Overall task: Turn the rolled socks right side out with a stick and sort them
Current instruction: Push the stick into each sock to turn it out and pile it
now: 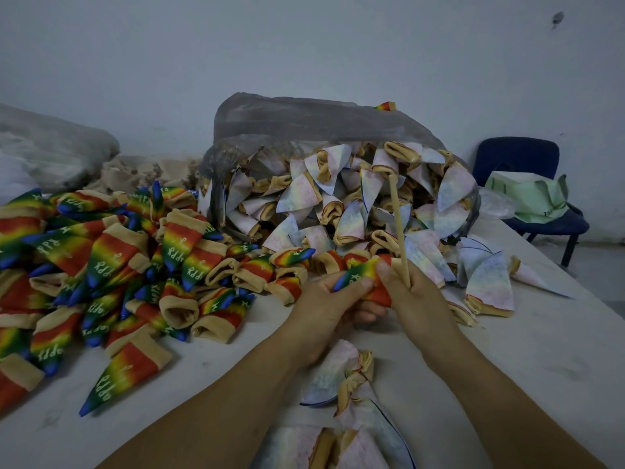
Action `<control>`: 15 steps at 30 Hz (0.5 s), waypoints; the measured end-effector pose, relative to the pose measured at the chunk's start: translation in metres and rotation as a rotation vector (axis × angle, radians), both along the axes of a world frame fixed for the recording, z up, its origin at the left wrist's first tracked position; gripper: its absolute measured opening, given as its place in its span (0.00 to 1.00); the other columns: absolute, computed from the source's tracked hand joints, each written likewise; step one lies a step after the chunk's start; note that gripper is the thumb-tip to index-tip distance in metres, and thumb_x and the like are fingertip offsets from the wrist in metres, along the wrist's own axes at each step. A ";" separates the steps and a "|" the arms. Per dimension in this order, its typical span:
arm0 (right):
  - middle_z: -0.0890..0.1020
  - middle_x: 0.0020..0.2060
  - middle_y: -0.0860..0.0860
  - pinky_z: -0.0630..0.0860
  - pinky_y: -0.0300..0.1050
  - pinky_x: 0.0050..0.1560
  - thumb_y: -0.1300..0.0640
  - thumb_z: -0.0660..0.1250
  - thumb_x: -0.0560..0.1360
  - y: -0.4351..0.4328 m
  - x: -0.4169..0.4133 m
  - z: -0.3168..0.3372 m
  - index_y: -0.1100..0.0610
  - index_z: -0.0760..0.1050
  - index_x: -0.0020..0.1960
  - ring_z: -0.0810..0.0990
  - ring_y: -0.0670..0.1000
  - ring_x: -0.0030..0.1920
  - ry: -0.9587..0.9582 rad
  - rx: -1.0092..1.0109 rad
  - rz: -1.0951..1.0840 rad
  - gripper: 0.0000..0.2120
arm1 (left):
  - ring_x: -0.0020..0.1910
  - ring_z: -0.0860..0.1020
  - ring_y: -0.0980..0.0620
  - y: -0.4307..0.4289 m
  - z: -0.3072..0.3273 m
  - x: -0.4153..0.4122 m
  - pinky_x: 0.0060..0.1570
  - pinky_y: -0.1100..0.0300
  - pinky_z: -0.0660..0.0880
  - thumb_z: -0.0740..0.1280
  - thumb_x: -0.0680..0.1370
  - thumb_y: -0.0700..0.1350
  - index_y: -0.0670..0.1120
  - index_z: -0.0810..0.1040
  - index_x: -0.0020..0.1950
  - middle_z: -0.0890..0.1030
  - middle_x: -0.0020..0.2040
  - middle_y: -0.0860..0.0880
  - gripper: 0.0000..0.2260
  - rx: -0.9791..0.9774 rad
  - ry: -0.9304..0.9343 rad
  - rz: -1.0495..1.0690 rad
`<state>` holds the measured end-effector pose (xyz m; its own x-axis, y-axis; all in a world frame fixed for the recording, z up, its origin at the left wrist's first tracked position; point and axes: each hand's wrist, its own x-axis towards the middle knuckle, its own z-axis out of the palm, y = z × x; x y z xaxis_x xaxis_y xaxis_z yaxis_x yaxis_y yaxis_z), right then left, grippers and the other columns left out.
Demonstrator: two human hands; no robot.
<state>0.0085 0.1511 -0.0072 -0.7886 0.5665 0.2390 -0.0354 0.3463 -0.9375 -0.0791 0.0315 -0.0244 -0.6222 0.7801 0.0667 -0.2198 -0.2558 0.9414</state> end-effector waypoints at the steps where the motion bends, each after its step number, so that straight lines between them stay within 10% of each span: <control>1: 0.81 0.39 0.42 0.70 0.36 0.39 0.41 0.61 0.76 0.001 0.001 -0.001 0.42 0.76 0.43 0.78 0.37 0.41 -0.007 -0.038 0.000 0.08 | 0.37 0.84 0.51 0.000 0.001 0.001 0.37 0.64 0.79 0.72 0.72 0.48 0.42 0.80 0.54 0.85 0.39 0.42 0.14 0.001 -0.004 -0.011; 6: 0.84 0.44 0.48 0.76 0.44 0.49 0.32 0.61 0.68 0.004 0.006 -0.002 0.47 0.79 0.49 0.82 0.47 0.48 0.022 -0.160 0.032 0.22 | 0.36 0.84 0.49 -0.001 0.004 0.000 0.36 0.63 0.80 0.67 0.75 0.51 0.39 0.76 0.59 0.84 0.39 0.39 0.19 0.008 -0.067 -0.056; 15: 0.74 0.27 0.43 0.67 0.43 0.33 0.45 0.61 0.74 0.008 0.003 -0.002 0.54 0.71 0.36 0.72 0.42 0.30 -0.005 -0.148 -0.193 0.14 | 0.25 0.69 0.54 -0.001 0.003 0.000 0.31 0.65 0.70 0.60 0.82 0.53 0.44 0.75 0.41 0.77 0.32 0.47 0.16 -0.098 0.061 -0.015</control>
<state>0.0116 0.1586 -0.0095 -0.6633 0.7354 0.1389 0.0224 0.2051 -0.9785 -0.0787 0.0304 -0.0210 -0.6074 0.7940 0.0271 -0.1642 -0.1588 0.9736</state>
